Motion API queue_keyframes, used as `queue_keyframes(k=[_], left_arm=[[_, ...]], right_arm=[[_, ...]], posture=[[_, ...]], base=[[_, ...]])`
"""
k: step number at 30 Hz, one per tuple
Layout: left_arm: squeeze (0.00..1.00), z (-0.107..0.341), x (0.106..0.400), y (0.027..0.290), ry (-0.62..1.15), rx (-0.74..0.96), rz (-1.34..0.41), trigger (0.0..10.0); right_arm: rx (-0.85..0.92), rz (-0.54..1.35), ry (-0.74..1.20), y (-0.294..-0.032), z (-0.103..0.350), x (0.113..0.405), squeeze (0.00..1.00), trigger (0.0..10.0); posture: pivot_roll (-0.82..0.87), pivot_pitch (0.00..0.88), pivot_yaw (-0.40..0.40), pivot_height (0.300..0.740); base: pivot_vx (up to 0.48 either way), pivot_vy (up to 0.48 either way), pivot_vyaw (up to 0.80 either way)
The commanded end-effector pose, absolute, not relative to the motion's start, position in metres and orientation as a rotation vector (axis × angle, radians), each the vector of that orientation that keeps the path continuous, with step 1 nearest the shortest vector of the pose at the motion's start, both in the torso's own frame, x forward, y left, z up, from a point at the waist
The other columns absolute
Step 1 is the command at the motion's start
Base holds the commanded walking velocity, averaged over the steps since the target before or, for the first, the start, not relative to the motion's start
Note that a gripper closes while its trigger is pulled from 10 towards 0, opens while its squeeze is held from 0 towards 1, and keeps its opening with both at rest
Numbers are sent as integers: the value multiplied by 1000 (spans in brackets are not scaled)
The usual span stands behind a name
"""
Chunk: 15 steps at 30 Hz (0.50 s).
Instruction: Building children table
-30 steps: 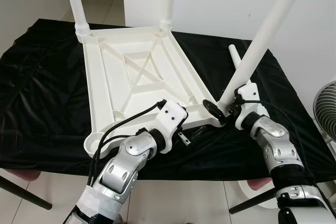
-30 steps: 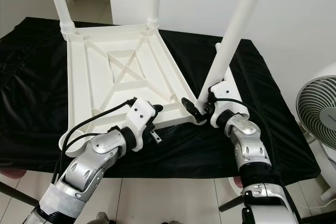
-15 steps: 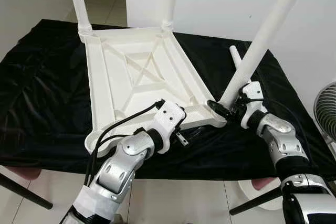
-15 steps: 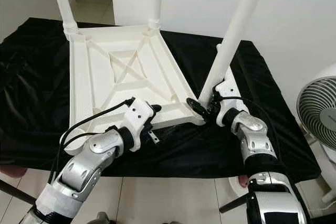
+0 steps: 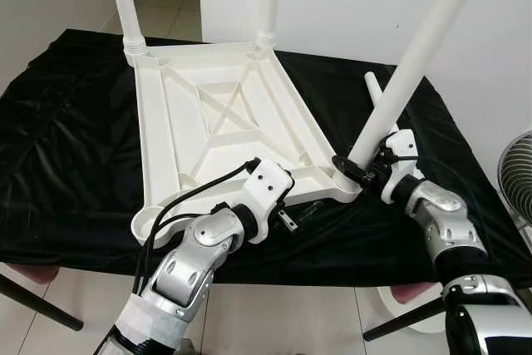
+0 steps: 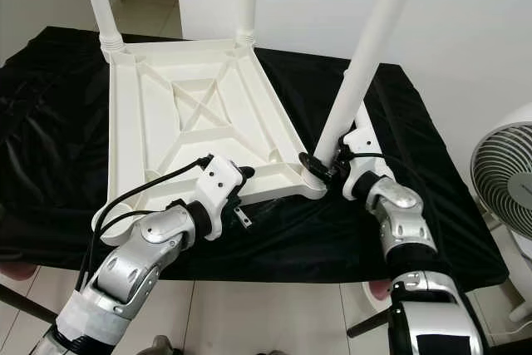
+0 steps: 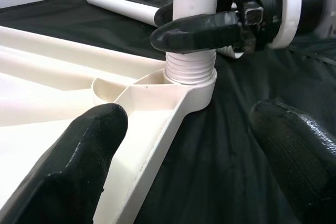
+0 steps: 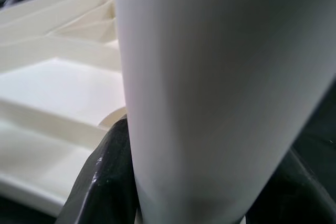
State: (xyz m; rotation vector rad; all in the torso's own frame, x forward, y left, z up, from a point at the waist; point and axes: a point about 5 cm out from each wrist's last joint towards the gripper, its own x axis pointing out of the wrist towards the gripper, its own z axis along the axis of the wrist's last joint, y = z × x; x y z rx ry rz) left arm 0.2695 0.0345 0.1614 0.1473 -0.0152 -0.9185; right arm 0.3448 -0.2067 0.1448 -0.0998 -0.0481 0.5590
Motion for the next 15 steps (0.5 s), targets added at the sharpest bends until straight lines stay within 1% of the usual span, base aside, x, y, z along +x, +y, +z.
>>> queue_keyframes(k=[1, 3, 6, 7, 10, 14, 15], left_arm=[[0, 161, 266, 32, -7, 139, -951, 10000], [0, 161, 265, 32, -7, 138, -952, 10000], [0, 160, 264, 31, -6, 134, -951, 10000], [0, 160, 264, 31, -6, 134, -951, 10000], [0, 160, 264, 30, -5, 132, -950, 10000], [0, 160, 264, 30, -5, 130, -951, 10000], [0, 160, 264, 29, -5, 128, -952, 10000]], right_arm=[[-86, 507, -35, -210, 141, 344, 0, 0], [-79, 485, -42, -209, 141, 344, 0, 0], [-88, 328, -62, -206, 136, 340, 0, 0], [-88, 328, -62, -206, 136, 340, 0, 0], [-39, 153, -51, -203, 130, 338, 0, 0], [-10, 117, -51, -201, 129, 337, 0, 0], [13, 77, -52, -196, 128, 335, 0, 0]], posture=[[109, 68, -62, 740], [107, 70, -64, 740], [105, 73, -66, 740], [105, 73, -66, 740], [98, 75, -65, 740], [99, 75, -64, 740], [99, 75, -64, 740]], base=[[0, 0, 0], [0, 0, 0], [0, 0, 0], [0, 0, 0], [0, 0, 0], [0, 0, 0], [0, 0, 0]])
